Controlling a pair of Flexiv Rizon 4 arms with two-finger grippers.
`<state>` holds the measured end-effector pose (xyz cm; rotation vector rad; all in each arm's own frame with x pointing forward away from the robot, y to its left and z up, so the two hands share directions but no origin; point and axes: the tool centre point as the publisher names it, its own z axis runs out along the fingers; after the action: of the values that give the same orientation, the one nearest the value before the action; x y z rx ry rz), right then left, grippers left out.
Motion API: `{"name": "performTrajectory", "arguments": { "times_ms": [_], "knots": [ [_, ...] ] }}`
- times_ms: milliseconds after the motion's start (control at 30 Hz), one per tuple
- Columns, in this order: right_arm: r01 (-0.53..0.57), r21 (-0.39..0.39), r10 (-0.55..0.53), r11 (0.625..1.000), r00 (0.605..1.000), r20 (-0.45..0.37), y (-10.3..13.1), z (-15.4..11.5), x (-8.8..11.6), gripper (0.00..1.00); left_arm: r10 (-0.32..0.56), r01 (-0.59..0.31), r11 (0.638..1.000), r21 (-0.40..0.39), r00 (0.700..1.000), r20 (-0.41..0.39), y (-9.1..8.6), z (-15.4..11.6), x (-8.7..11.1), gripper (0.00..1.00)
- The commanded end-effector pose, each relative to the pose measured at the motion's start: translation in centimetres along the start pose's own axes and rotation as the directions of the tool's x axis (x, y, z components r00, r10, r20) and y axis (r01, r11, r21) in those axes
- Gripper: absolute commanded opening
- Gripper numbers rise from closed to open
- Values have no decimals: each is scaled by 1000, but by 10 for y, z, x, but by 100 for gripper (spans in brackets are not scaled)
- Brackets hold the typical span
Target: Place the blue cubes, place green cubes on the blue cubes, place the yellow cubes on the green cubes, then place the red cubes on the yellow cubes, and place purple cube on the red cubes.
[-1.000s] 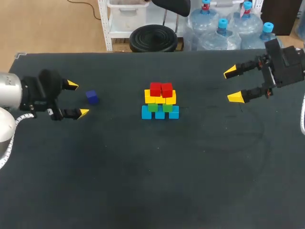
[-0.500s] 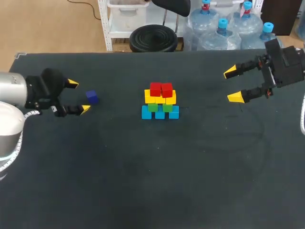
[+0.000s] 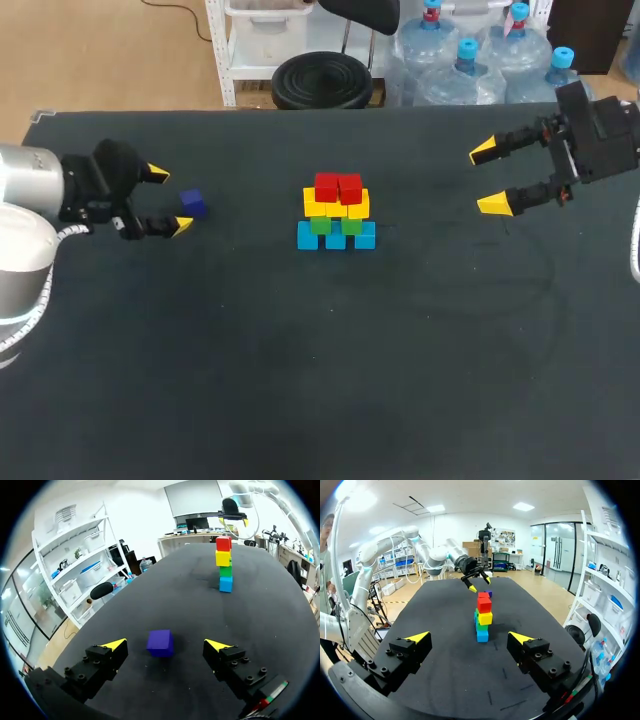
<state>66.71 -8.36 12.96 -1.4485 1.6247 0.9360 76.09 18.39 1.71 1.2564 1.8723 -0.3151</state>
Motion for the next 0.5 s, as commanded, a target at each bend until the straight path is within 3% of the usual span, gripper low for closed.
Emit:
{"name": "performTrajectory", "arguments": {
  "times_ms": [33,200,500],
  "knots": [
    [1,1,-1,1000,1000,0,0,1,0,100,-8,8,1000,2,1000,-4,-2,-3,2,100],
    [1,1,-1,1000,1000,0,0,1,0,100,-19,19,1000,-1,1000,-17,-7,-4,12,100],
    [1,1,-1,1000,1000,0,0,1,0,100,-15,14,1000,-19,1000,-16,9,-1,13,100]
  ]
}}
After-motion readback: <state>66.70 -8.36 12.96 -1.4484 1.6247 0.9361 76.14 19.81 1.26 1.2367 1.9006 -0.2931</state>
